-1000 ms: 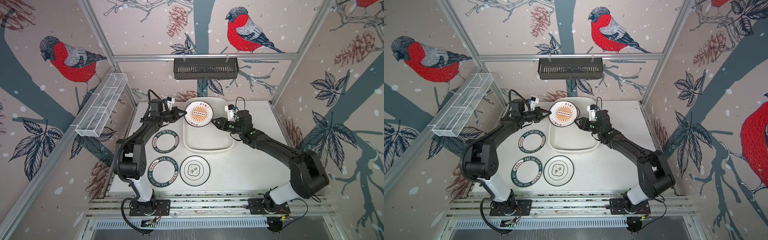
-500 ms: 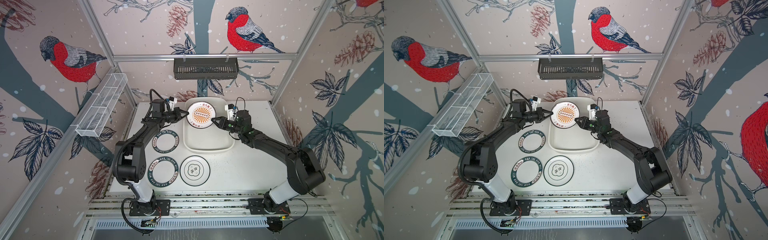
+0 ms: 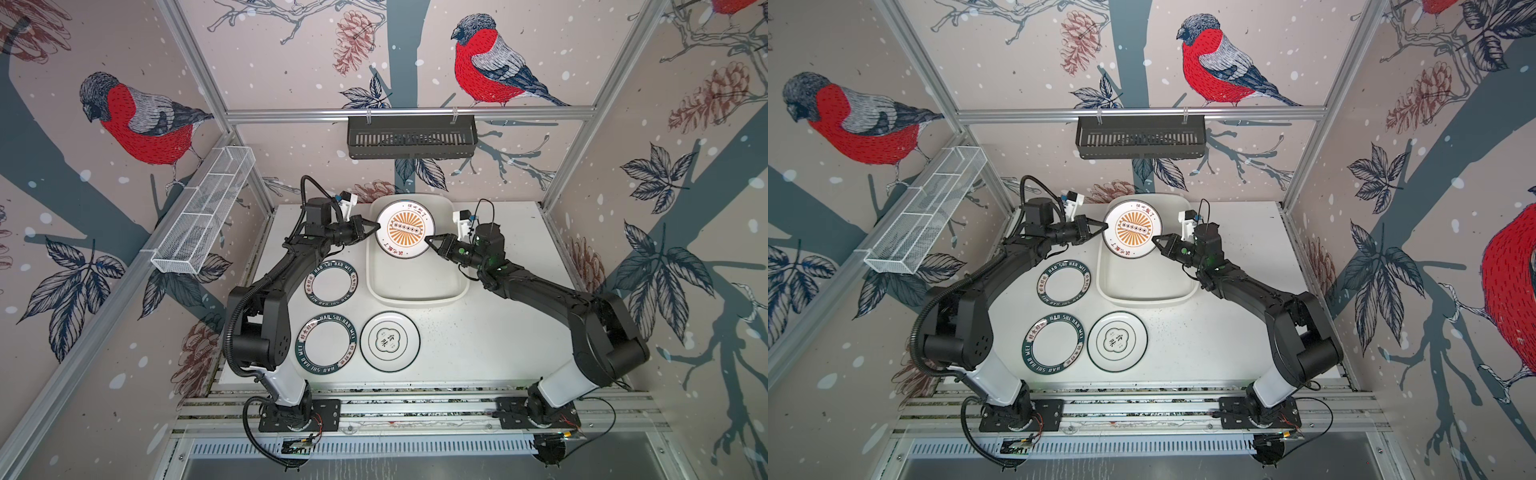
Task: Place the plates into the plastic bin on the countertop
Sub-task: 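Grasp the plate's rim with the right gripper while the left gripper holds it, then open the left gripper while the right gripper lowers the plate into the bin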
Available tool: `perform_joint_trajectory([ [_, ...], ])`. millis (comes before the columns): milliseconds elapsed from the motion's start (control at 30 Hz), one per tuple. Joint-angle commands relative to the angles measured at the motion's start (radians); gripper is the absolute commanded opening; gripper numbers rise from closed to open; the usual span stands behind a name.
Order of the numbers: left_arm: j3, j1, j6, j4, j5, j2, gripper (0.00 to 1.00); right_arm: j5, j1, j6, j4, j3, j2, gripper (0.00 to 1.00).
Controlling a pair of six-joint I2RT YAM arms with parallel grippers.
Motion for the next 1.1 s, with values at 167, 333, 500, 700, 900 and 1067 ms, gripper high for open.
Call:
perform_joint_trajectory([
  [167, 0.002, -0.001, -0.046, 0.041, -0.002, -0.017, 0.17, -0.044, 0.004, -0.016, 0.07, 0.008, 0.014, 0.03],
  [333, 0.023, 0.002, -0.004, -0.016, -0.043, -0.025, 0.52, -0.035, -0.006, -0.013, 0.06, 0.014, 0.014, 0.03],
  [500, 0.07, 0.039, 0.069, -0.118, -0.137, -0.045, 0.6, 0.003, -0.034, -0.014, -0.009, 0.035, 0.024, 0.03],
  [700, 0.129, 0.151, 0.064, -0.164, -0.143, -0.044, 0.61, 0.052, -0.074, 0.01, -0.109, 0.093, 0.073, 0.03],
  [900, 0.174, 0.19, 0.116, -0.206, -0.15, -0.052, 0.63, 0.081, -0.077, 0.01, -0.221, 0.228, 0.182, 0.03],
  [1067, 0.179, 0.19, 0.148, -0.205, -0.142, -0.066, 0.65, 0.095, -0.07, 0.02, -0.272, 0.346, 0.292, 0.03],
])
